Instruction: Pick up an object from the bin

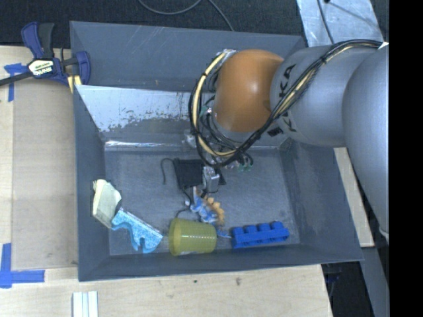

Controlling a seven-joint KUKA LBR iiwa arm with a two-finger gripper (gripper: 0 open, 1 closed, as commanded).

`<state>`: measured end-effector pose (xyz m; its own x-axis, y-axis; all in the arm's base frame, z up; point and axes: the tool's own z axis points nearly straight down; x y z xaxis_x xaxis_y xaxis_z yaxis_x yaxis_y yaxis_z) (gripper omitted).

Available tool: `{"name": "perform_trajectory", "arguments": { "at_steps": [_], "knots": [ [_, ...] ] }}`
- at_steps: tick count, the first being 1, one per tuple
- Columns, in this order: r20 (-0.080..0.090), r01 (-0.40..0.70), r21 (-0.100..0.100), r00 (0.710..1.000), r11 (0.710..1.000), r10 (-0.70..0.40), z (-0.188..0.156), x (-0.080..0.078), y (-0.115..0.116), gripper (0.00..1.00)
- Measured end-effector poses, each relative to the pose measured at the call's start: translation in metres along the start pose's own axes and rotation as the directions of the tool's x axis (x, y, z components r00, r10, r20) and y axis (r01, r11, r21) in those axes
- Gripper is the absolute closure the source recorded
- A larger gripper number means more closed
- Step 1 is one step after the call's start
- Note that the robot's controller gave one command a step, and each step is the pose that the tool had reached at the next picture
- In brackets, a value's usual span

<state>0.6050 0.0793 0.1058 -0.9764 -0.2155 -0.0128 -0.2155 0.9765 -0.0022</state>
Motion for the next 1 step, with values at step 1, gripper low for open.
{"name": "perform_trajectory", "arguments": {
  "at_steps": [1],
  "knots": [
    [-0.003,0.137,-0.002,0.991,0.991,-0.137,0.0279,-0.0077,-0.0097,1.0]
  ]
}}
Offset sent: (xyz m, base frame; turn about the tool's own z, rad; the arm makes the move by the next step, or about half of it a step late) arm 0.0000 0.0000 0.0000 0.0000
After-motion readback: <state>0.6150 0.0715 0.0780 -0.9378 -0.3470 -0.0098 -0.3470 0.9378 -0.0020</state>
